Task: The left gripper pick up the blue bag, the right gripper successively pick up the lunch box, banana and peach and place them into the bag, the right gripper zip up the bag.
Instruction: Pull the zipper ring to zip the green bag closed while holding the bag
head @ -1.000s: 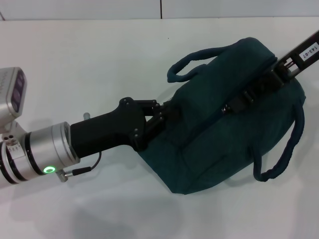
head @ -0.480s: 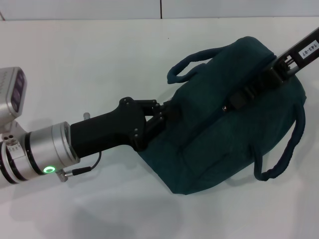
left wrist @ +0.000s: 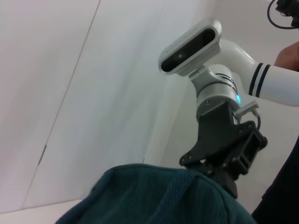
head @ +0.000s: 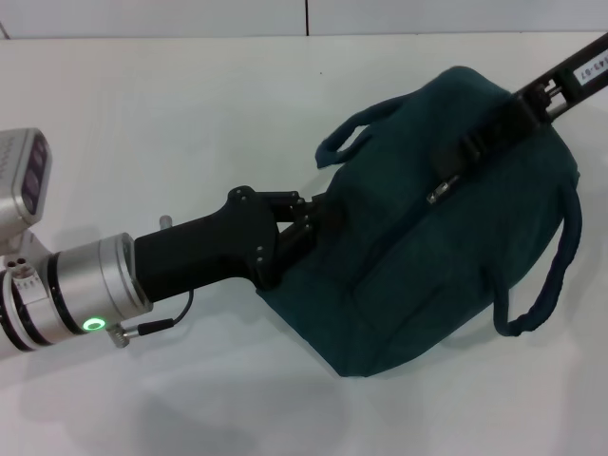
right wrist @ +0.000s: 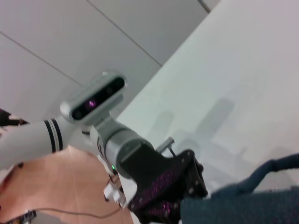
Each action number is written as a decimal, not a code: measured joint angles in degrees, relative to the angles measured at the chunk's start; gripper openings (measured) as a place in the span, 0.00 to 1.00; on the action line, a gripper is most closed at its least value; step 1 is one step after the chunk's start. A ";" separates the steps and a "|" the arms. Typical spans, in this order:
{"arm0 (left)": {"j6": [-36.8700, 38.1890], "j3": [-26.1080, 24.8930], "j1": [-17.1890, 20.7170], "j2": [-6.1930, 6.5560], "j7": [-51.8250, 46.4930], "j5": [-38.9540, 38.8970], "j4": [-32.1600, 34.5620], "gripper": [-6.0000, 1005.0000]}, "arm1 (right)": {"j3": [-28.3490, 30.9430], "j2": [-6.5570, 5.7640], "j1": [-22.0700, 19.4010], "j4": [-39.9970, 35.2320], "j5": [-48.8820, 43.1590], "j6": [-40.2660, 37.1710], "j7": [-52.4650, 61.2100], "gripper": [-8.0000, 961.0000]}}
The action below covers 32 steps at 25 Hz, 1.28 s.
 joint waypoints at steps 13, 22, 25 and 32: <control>0.00 0.00 0.00 0.08 0.17 0.14 0.00 0.06 | 2.16 -1.42 -0.11 1.62 0.51 0.01 0.39 0.04; 0.88 0.00 -0.20 0.17 0.12 0.35 -0.23 0.06 | 2.54 -3.59 -0.50 0.94 3.14 -2.30 1.23 0.10; 0.70 0.01 -0.04 0.08 0.24 0.36 -0.52 0.06 | 2.71 -3.71 -0.68 -0.09 3.15 -3.21 1.17 0.23; 2.75 0.65 0.24 0.18 0.77 0.46 -0.69 0.06 | 2.84 -3.78 -3.25 -3.54 3.19 -5.01 1.28 0.50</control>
